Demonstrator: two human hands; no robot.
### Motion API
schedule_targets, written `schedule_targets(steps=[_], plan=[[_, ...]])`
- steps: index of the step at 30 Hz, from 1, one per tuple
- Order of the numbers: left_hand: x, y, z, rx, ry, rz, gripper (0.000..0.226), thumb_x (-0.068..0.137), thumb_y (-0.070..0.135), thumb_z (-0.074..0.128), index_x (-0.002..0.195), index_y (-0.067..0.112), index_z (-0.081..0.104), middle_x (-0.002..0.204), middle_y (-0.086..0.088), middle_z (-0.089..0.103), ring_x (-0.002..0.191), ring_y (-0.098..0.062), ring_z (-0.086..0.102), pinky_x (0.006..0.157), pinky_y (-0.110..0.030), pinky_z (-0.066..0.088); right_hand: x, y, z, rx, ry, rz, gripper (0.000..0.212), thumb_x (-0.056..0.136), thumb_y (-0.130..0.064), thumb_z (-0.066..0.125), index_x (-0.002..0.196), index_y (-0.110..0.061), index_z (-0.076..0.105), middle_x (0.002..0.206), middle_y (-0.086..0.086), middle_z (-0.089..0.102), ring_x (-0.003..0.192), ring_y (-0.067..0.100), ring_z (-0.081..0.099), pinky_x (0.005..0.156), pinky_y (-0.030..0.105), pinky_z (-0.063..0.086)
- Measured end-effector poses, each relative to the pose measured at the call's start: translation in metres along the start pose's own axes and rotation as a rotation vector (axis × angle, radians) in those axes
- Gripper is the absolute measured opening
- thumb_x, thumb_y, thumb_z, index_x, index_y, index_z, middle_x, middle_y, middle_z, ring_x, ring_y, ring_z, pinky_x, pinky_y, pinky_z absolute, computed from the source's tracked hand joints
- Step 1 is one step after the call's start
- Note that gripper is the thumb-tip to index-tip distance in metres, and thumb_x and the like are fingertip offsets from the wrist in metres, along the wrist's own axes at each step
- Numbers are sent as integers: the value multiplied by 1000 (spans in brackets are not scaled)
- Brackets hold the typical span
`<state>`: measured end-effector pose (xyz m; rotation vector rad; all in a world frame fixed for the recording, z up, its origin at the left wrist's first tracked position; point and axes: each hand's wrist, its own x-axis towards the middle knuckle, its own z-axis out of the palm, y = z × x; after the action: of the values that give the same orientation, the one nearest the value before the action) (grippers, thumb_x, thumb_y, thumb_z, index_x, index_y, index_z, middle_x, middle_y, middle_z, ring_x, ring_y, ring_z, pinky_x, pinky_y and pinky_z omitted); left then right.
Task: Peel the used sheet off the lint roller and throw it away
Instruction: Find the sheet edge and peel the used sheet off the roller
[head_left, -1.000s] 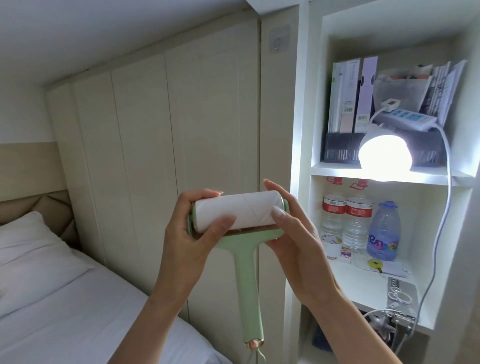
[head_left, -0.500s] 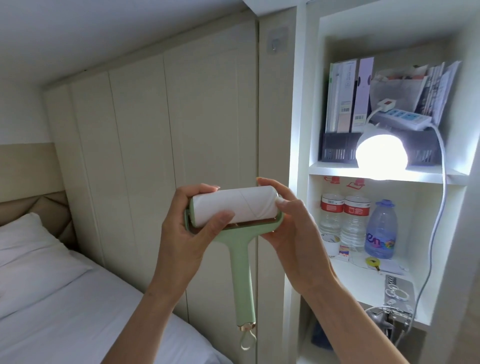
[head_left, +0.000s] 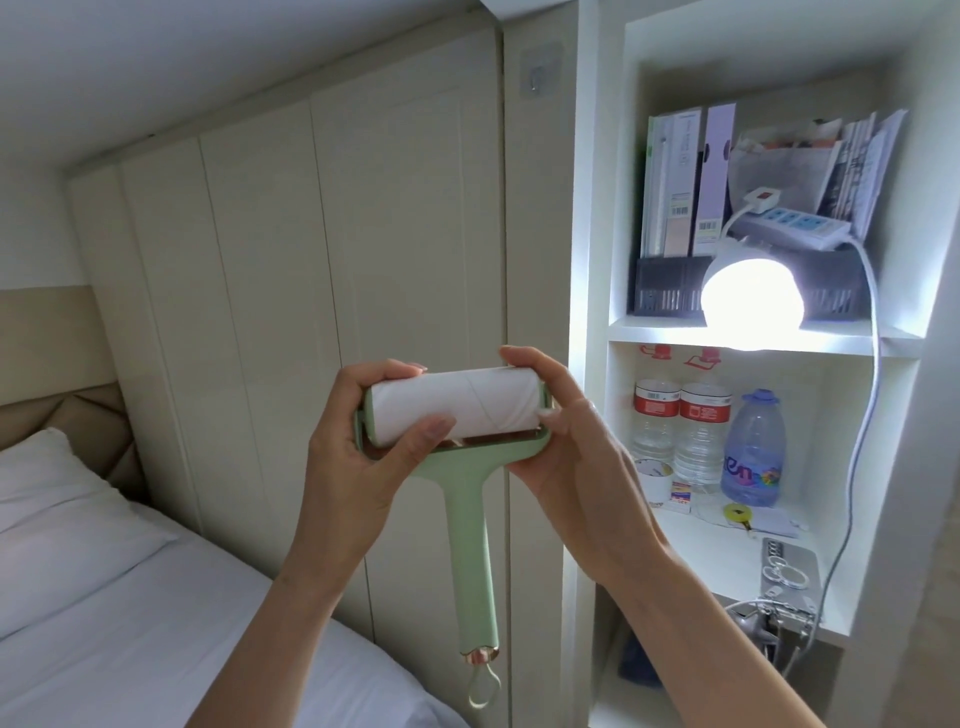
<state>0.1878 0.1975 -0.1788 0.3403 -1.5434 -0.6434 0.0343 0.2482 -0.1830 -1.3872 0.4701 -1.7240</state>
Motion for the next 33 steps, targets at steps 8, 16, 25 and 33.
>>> schedule_targets(steps=[8, 16, 25, 33], plan=[[0, 0, 1, 48, -12, 13, 32, 64, 39, 71, 92, 41, 56, 97, 24, 64, 92, -3, 61, 65, -15, 52, 5, 0, 0, 23, 73, 24, 25, 85, -21, 41, 98, -15, 62, 103, 12, 55, 97, 31, 50, 69, 31, 53], [-1, -5, -2, 73, -30, 22, 32, 64, 38, 72, 92, 43, 56, 104, 6, 66, 95, -9, 62, 68, -18, 52, 6, 6, -6, 43, 48, 38, 26, 85, -17, 40, 102, -12, 59, 108, 16, 52, 97, 32, 49, 70, 30, 54], [3, -7, -3, 36, -28, -6, 32, 63, 38, 73, 90, 43, 57, 100, 15, 64, 95, -7, 62, 66, -15, 51, 6, 8, -8, 87, -40, 34, 28, 84, -14, 47, 109, -17, 60, 114, 18, 48, 101, 35, 48, 79, 35, 55], [1, -4, -1, 57, -11, -2, 32, 63, 39, 72, 91, 39, 57, 96, 24, 63, 91, -2, 61, 66, -14, 50, 7, 7, -6, 109, 3, 68, 24, 86, -17, 42, 106, -14, 57, 111, 17, 52, 99, 33, 50, 76, 35, 53]])
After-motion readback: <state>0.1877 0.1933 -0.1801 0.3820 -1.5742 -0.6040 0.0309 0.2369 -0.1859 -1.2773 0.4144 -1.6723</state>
